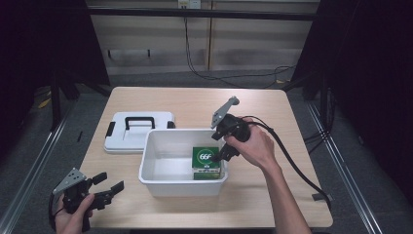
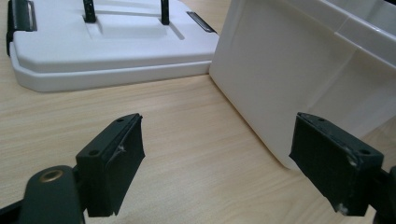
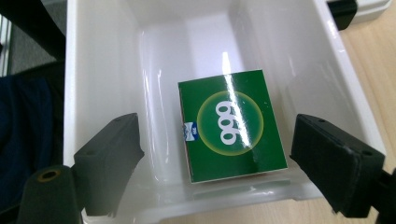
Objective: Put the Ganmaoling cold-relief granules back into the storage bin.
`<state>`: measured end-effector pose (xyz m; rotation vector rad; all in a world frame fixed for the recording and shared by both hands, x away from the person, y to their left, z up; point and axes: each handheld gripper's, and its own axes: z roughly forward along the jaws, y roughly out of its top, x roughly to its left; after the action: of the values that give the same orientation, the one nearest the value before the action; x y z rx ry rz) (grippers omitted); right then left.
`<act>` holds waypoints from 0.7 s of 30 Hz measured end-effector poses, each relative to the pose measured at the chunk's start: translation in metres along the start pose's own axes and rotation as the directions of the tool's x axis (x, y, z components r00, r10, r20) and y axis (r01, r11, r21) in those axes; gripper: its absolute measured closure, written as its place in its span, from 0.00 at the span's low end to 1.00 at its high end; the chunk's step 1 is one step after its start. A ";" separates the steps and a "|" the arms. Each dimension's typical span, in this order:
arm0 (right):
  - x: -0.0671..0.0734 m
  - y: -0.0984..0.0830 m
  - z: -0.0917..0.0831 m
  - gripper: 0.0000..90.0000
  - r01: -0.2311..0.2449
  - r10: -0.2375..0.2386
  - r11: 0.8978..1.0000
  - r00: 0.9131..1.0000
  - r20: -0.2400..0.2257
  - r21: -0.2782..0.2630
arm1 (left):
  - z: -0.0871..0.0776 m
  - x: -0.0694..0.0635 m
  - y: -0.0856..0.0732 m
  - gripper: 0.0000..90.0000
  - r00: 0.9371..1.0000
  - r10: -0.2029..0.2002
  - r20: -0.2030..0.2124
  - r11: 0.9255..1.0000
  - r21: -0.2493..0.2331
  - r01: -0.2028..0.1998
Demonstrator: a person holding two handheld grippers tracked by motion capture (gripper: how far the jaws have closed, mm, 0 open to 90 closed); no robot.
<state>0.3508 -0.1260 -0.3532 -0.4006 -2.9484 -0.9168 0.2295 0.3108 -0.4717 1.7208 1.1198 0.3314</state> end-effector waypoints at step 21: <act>0.014 -0.060 -0.038 0.15 -0.065 0.090 0.976 0.990 0.112 -0.207 | 0.000 0.000 0.000 0.19 1.000 0.003 0.001 1.000 -0.001 -0.003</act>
<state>0.3204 -0.1917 -0.3533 -0.5942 -2.9284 -1.2309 0.2291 0.3106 -0.4712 1.7222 1.1163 0.3331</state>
